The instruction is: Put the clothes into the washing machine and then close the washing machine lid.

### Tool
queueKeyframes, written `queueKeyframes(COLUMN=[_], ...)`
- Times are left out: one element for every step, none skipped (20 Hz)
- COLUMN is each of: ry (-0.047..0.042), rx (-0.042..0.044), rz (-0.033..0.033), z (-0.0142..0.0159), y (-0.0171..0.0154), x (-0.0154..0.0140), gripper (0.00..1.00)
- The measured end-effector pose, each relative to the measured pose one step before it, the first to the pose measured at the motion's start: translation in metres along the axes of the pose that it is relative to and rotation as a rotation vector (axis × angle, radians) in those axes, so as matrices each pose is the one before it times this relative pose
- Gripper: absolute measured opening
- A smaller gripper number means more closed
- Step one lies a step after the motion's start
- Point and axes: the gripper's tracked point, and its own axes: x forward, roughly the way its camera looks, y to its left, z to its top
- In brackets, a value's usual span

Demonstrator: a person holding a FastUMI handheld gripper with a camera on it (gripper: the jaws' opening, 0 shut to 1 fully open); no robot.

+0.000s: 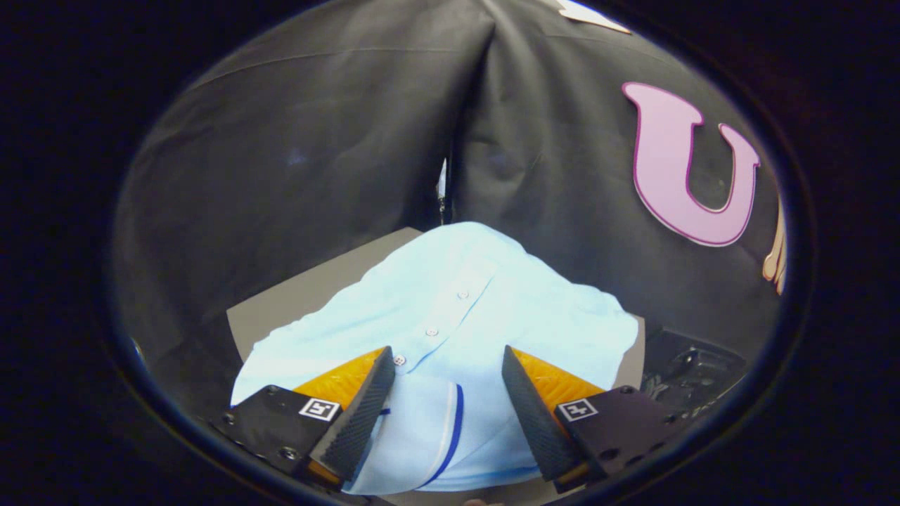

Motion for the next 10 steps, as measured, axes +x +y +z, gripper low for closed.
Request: queueKeyframes(ry=[0.01812,0.02878,-0.02233,0.01111,-0.00480,0.00365,-0.00411,0.00017,-0.00150,0.00183], rx=[0.02397,0.02427,0.00354,-0.01257,-0.00583,-0.00305,0.00385,-0.00433,-0.00223,-0.00226], rz=[0.01668,0.01797,0.00344,-0.00045,-0.00442,0.02860,0.00736,-0.01167,-0.00822,-0.00181], z=[-0.00305,-0.00413,0.00343,-0.00154,0.00020,-0.00163,0.00115,0.00003,-0.00020,-0.00010], y=[0.00110,0.00176,-0.00034,-0.00007,0.00011,0.00818,0.00764,0.00072,-0.00239,0.00032], x=[0.00164,0.00067,0.00150,-0.00040,0.00032,0.00224,0.00045,-0.00092,-0.00100,0.00061], gripper=[0.97,0.97,0.97,0.96,0.96,0.96,0.84,0.72,0.60,0.60])
